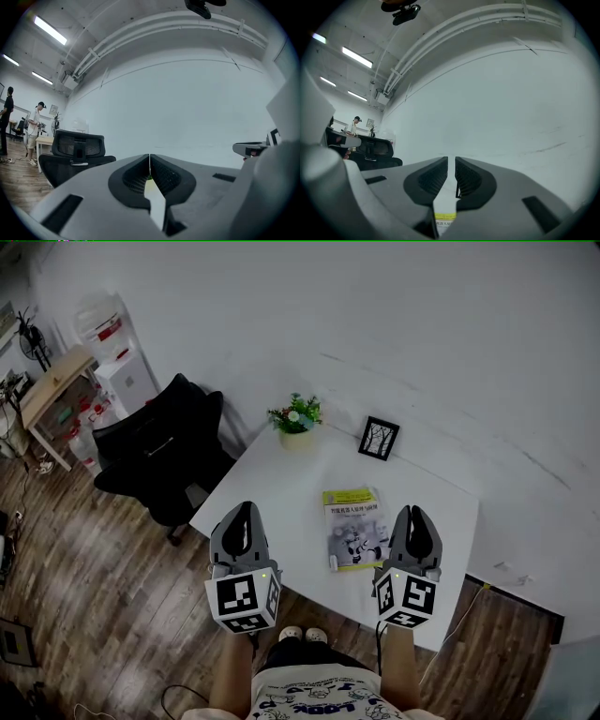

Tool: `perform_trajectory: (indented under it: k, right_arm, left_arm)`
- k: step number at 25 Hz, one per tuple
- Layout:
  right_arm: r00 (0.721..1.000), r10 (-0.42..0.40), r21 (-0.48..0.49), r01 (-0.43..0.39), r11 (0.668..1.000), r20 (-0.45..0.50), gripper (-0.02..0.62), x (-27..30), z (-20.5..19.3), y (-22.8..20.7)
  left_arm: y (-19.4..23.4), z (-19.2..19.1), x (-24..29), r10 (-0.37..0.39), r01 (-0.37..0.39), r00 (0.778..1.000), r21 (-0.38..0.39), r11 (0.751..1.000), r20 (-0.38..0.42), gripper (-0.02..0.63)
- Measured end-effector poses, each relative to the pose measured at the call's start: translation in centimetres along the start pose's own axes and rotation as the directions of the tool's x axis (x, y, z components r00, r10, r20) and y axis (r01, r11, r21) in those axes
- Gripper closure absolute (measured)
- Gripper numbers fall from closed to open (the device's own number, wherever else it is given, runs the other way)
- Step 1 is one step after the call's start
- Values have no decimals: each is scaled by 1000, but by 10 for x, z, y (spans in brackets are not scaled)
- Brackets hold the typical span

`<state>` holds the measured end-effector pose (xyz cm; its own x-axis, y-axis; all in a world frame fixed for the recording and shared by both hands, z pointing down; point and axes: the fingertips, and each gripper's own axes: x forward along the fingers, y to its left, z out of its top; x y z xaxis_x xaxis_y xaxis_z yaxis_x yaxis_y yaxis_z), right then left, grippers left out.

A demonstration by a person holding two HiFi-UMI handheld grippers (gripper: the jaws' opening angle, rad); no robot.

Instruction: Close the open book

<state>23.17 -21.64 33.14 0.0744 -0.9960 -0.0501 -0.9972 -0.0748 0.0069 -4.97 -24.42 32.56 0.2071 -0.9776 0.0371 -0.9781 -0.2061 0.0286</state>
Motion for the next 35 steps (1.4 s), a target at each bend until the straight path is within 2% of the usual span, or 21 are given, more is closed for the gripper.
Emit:
perform_trajectory:
  k: [16, 35]
  right_arm:
    - [999, 34, 12, -34, 999, 6, 538, -4, 4, 9]
    - [1000, 21, 1, -21, 1000, 0, 540, -7, 4, 11]
  left_arm:
    - [5, 5, -11, 21, -21, 1000, -1, 1000, 9, 580]
    - [9, 5, -12, 14, -14, 1000, -10, 1000, 10, 580]
